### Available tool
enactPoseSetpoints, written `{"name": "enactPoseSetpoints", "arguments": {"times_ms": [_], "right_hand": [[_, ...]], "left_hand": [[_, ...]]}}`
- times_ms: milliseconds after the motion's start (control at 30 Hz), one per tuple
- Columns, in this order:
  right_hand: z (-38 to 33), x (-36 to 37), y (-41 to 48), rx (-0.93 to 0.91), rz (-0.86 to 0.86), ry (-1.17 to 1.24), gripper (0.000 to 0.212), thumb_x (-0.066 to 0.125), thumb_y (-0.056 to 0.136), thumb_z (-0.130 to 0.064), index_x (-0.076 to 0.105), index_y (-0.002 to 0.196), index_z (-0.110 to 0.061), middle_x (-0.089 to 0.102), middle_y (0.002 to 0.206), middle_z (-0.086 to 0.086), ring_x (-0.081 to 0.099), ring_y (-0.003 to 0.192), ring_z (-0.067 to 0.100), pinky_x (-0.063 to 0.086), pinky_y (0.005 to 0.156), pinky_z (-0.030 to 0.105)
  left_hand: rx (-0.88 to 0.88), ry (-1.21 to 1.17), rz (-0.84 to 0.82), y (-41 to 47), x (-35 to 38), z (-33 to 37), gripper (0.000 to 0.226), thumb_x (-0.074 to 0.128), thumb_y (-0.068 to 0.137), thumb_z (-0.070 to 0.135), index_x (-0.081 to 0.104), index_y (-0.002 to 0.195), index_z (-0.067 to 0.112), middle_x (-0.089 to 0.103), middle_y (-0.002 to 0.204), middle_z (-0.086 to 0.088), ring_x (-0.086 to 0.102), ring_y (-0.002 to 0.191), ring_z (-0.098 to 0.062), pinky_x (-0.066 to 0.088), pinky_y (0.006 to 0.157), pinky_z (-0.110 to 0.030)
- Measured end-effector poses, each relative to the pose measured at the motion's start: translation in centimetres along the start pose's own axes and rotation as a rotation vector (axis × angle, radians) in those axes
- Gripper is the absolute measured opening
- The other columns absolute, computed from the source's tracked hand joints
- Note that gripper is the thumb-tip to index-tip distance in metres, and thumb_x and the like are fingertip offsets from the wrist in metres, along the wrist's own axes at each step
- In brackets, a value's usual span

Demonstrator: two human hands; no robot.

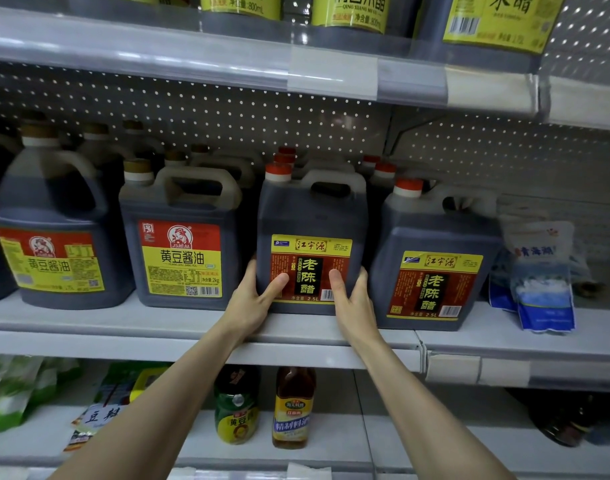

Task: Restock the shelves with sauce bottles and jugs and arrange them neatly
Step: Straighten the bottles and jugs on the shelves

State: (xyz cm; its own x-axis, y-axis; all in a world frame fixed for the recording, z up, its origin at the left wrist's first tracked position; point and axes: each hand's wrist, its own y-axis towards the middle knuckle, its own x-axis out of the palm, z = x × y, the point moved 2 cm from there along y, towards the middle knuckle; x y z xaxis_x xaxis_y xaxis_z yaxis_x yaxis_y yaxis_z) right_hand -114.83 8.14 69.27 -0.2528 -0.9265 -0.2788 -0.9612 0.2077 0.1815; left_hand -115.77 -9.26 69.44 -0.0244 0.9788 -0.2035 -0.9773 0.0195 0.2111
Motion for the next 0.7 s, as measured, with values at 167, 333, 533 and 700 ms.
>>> {"name": "enactPoseSetpoints", "arguments": {"times_ms": [167, 333, 533, 700], "right_hand": [[0.3, -0.1, 0.1, 0.004, 0.006, -0.006, 0.071, 0.042, 0.093, -0.055, 0.018, 0.152, -0.024, 0.044, 0.148, -0.001, 0.042, 0.136, 0.021, 0.035, 0.109, 0.038], [-0.3, 0.0, 0.0, 0.024, 0.002, 0.000, 0.072, 0.044, 0.092, -0.055, 0.020, 0.151, -0.023, 0.046, 0.146, 0.000, 0.044, 0.133, 0.021, 0.037, 0.109, 0.037], [-1.3, -0.7, -0.6, 0.068, -0.035, -0.001, 0.069, 0.046, 0.095, -0.052, 0.020, 0.153, -0.024, 0.040, 0.151, -0.001, 0.037, 0.139, 0.021, 0.032, 0.114, 0.038], [-2.3, -2.2, -2.8, 0.071, -0.048, 0.045, 0.065, 0.050, 0.097, -0.043, 0.022, 0.153, -0.026, 0.032, 0.156, -0.001, 0.033, 0.141, 0.019, 0.032, 0.113, 0.035]], "left_hand": [[-0.010, -0.002, 0.001, 0.0, 0.1, -0.1, 0.056, 0.055, 0.091, 0.040, 0.036, 0.141, 0.024, 0.057, 0.124, 0.009, 0.054, 0.115, -0.009, 0.042, 0.101, -0.028], [-0.035, -0.001, 0.000, 0.1, -0.1, -0.2, 0.055, 0.056, 0.091, 0.039, 0.036, 0.140, 0.025, 0.059, 0.123, 0.010, 0.055, 0.115, -0.008, 0.042, 0.099, -0.026], [-0.094, 0.024, -0.001, -0.4, -0.4, 0.8, 0.055, 0.059, 0.090, 0.038, 0.040, 0.138, 0.021, 0.060, 0.125, 0.005, 0.056, 0.118, -0.014, 0.043, 0.106, -0.038], [-0.083, 0.031, 0.081, -2.4, -0.7, 3.0, 0.075, 0.060, 0.084, 0.050, 0.034, 0.146, 0.017, 0.049, 0.139, 0.006, 0.046, 0.130, -0.016, 0.037, 0.111, -0.041]]}}
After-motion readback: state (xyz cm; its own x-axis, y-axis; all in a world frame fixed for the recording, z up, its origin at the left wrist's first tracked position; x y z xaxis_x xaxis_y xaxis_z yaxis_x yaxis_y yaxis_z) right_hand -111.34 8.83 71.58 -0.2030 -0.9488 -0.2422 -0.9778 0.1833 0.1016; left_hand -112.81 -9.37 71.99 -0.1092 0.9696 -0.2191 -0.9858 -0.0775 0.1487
